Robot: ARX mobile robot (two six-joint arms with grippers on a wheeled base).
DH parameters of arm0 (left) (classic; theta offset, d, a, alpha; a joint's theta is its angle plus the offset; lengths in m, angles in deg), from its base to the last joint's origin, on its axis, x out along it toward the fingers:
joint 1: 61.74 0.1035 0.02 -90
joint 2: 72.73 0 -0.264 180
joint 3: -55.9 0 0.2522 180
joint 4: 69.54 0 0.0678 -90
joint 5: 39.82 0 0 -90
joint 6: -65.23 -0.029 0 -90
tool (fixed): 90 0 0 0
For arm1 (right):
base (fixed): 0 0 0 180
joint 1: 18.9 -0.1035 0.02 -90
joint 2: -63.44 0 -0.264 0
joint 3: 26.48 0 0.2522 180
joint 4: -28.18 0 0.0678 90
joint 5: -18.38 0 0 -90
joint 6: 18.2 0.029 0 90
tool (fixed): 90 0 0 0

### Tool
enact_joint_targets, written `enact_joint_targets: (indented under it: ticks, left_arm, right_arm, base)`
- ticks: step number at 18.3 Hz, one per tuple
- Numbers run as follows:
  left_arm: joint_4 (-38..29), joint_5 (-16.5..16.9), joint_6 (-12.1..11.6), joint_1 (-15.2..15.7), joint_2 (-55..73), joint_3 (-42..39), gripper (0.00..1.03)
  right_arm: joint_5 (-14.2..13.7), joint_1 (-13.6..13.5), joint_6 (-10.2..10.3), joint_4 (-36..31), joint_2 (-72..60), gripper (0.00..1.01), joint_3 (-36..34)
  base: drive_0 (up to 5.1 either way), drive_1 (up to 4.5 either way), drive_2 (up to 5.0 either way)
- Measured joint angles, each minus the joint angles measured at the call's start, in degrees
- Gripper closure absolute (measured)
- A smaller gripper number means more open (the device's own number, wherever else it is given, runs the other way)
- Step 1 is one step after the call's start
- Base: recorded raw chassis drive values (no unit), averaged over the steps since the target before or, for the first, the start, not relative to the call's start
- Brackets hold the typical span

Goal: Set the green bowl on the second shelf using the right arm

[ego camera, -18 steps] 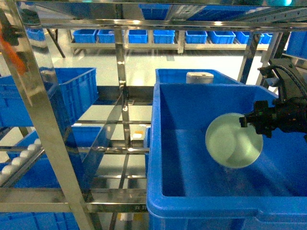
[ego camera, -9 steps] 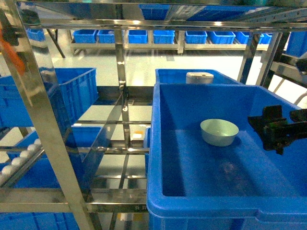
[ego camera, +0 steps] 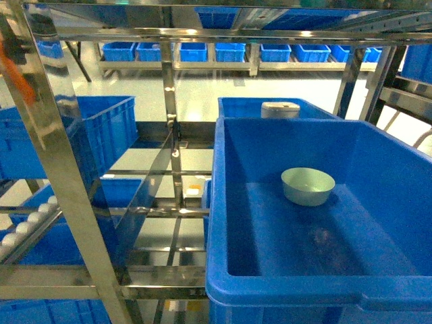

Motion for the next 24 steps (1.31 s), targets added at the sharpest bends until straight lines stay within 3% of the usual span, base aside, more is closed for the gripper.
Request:
enact_joint_targets:
  ticks: [1, 5, 6, 10, 18, 22, 24]
  left_arm:
    - [0.0, 0.0, 0.0, 0.0, 0.0, 0.0, 0.05]
    - [0.0, 0.0, 0.0, 0.0, 0.0, 0.0, 0.05]
    - [0.0, 0.0, 0.0, 0.0, 0.0, 0.0, 0.05]
    - [0.1, 0.0, 0.0, 0.0, 0.0, 0.0, 0.05]
    - [0.0, 0.0, 0.0, 0.0, 0.0, 0.0, 0.05]
    - [0.0, 0.0, 0.0, 0.0, 0.0, 0.0, 0.05]
    - [0.0, 0.0, 0.0, 0.0, 0.0, 0.0, 0.05]
  right_arm:
    - [0.9, 1.7, 0.3, 0.2, 1.2, 0.03, 0.6]
    - [0.5, 1.6, 1.1, -1.0, 0.2, 0.04, 0.6]
    - [-6.9, -0.8, 3.3, -14.6, 2.0, 0.17, -4.5]
    - [-10.6, -2.6, 4.2, -19.7, 4.6, 0.32, -8.3]
    - [-13.8, -5.0, 4.8, -18.3, 9.2, 0.67, -11.2]
    - [-18.5, -9.0, 4.9, -17.2, 11.1, 0.8, -12.2]
    - [-18.6, -11.1, 4.9, -16.6, 12.6, 0.91, -12.9]
  base:
    - [0.0, 0.0, 0.0]
    - [0.0, 0.0, 0.0]
    - [0.0, 0.0, 0.0]
    - [0.0, 0.0, 0.0]
    - [0.0, 0.0, 0.0]
    - [0.0, 0.0, 0.0]
    - [0.0, 0.0, 0.0]
